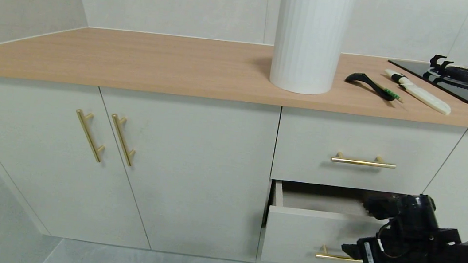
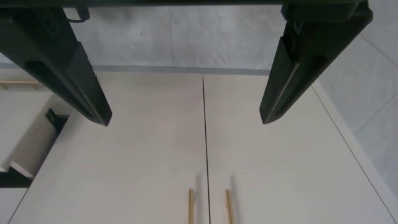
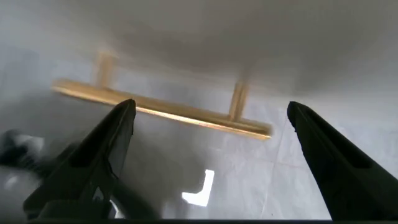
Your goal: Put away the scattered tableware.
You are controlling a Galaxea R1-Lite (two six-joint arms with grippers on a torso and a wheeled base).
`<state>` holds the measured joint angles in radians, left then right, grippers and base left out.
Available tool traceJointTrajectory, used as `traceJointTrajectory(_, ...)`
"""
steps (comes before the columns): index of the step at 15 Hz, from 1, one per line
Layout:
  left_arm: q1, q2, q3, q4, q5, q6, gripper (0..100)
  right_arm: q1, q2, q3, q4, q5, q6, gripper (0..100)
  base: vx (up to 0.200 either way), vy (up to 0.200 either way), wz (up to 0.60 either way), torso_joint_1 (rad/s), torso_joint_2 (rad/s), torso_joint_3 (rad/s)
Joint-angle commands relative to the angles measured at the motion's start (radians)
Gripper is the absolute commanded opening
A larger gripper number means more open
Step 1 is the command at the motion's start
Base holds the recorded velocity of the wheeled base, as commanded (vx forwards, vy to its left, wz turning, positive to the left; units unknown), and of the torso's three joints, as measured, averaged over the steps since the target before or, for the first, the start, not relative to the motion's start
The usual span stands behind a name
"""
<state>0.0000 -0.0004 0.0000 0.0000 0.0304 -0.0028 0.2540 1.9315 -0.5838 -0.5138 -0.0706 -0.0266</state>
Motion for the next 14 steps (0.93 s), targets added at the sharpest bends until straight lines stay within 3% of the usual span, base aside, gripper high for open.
traceJointTrajectory(1,0.0,0.0,0.0,0.0,0.0,0.0,100,0.037,-0.393,-0.056,0.271,0.032,-0.004,100,0.0,0.0,0.0,0.0,0.0,0.0)
traceJointTrajectory(5,0.0,0.002,0.0,0.0,0.0,0.0,100,0.059,-0.431,-0.071,0.288,0.025,0.004,100,0.0,0.0,0.0,0.0,0.0,0.0)
traceJointTrajectory(14,0.0,0.0,0.0,0.0,0.0,0.0,100,0.074,-0.089,-0.064,-0.046,-0.101,0.149,100,0.0,0.0,0.0,0.0,0.0,0.0)
